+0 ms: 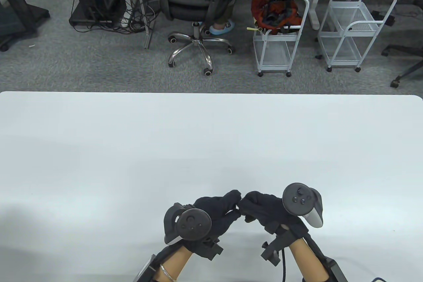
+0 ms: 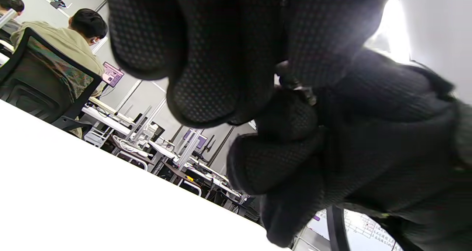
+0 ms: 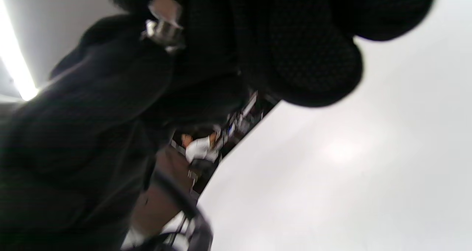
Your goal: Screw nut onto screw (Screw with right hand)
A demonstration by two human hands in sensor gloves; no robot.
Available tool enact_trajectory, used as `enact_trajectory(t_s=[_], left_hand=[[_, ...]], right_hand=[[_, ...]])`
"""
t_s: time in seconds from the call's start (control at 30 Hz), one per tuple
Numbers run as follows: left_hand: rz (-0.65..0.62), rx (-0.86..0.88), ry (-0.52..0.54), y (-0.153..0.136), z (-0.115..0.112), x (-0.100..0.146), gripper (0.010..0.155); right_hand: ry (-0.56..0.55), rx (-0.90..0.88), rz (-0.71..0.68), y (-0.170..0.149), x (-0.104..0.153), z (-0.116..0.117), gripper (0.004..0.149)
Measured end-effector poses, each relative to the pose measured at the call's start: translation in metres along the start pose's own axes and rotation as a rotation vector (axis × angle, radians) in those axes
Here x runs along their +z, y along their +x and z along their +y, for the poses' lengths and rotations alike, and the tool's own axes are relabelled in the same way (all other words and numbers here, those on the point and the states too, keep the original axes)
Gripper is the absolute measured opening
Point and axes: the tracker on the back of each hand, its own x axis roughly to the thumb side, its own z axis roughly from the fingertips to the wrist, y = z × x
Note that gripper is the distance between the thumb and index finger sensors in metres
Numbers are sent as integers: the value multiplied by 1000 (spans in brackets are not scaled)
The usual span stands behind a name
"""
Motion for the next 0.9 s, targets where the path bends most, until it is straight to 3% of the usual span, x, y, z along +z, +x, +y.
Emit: enact_trajectory(t_s=[0.03, 0.1, 0.23, 0.27, 0.33, 0.4, 0.57, 0.67, 0.73, 0.9], left_hand=[[-3, 8, 0, 1, -1, 0, 48], [-1, 8, 1, 1, -1, 0, 48], [41, -23, 33, -1, 1, 1, 48], [35, -21, 28, 0, 1, 1, 48], [23, -24, 28, 0, 1, 1, 48], [26, 5, 23, 0, 0, 0, 48], [34, -9, 28, -2, 2, 1, 47], [15, -14, 34, 1, 2, 1, 47], [11, -4, 28, 0, 1, 1, 48], [37, 6, 47, -2, 2, 1, 47]], right_hand=[[-44, -21, -1, 0, 1, 1, 48], [-15, -20, 4, 0, 1, 0, 48], [211, -49, 31, 2, -1, 0, 50], [188, -33, 25, 1, -1, 0, 49], [30, -24, 4, 0, -1, 0, 48], [-27, -45, 9, 0, 0, 2, 47], [205, -61, 35, 1, -1, 1, 50], [25, -17, -3, 0, -1, 1, 48], [-31, -21, 2, 0, 1, 2, 48], [173, -39, 15, 3, 0, 0, 51]])
